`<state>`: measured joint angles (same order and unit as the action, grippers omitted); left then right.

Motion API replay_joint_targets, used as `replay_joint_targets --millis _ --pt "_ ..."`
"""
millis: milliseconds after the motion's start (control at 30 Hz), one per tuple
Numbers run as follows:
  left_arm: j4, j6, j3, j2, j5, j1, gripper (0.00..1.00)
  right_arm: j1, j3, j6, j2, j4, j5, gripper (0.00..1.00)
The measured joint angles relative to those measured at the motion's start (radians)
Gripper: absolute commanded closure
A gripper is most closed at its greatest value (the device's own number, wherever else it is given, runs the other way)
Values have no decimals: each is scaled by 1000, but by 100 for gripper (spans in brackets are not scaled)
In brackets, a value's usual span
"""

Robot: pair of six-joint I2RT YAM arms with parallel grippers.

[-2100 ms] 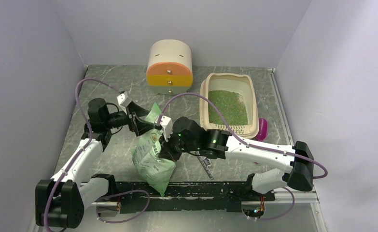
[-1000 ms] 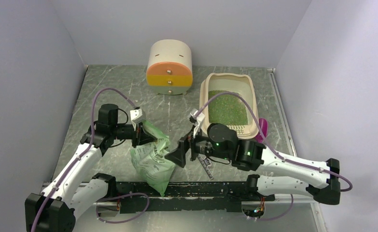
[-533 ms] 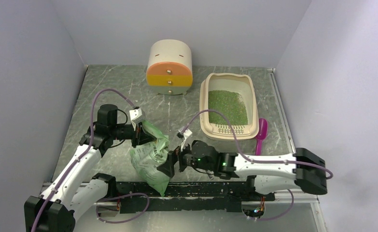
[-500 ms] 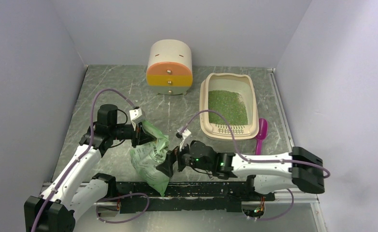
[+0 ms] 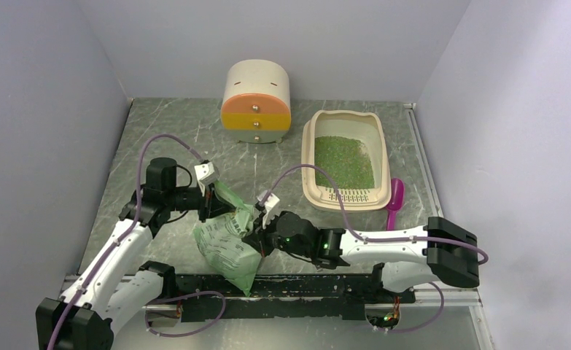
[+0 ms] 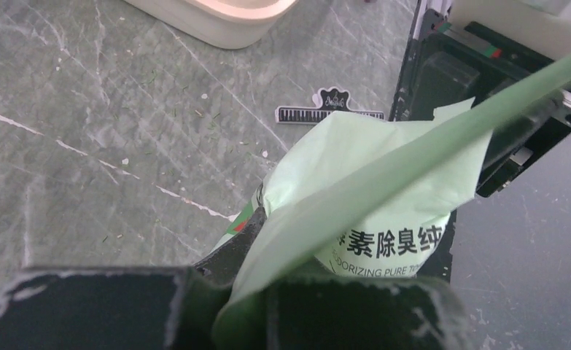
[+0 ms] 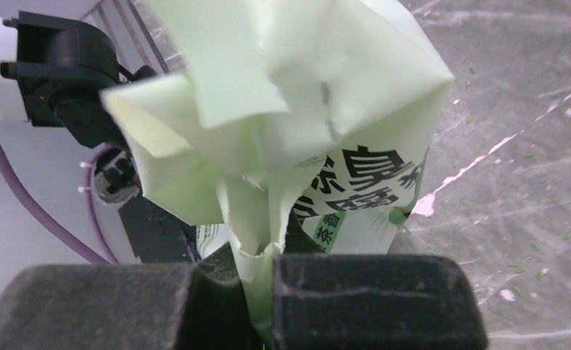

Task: Fill the litter box with clean litter
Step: Close the cat litter bag at the center of the board.

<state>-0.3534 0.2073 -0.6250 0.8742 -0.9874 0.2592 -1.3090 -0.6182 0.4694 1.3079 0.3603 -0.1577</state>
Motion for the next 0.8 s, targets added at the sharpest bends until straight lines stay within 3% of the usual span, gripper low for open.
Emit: replay_joint_targets --millis 167,367,567,700,733,800 --pt "81 -99 8 -26 -1 0 95 11 -97 -152 -32 -183 15 100" --pt "273 -237 7 -36 -3 0 95 117 -251 -341 -61 -431 113 100" --pt "261 -259 9 -146 1 5 95 146 -148 -576 -188 -399 204 98" --pt "192 -282 47 -211 1 16 95 138 -18 -624 -281 -335 260 53" --pt "181 -300 64 -217 4 16 95 136 0 -616 -300 -326 263 45" --pt "198 -341 90 -241 11 16 95 136 22 -595 -338 -311 262 42"
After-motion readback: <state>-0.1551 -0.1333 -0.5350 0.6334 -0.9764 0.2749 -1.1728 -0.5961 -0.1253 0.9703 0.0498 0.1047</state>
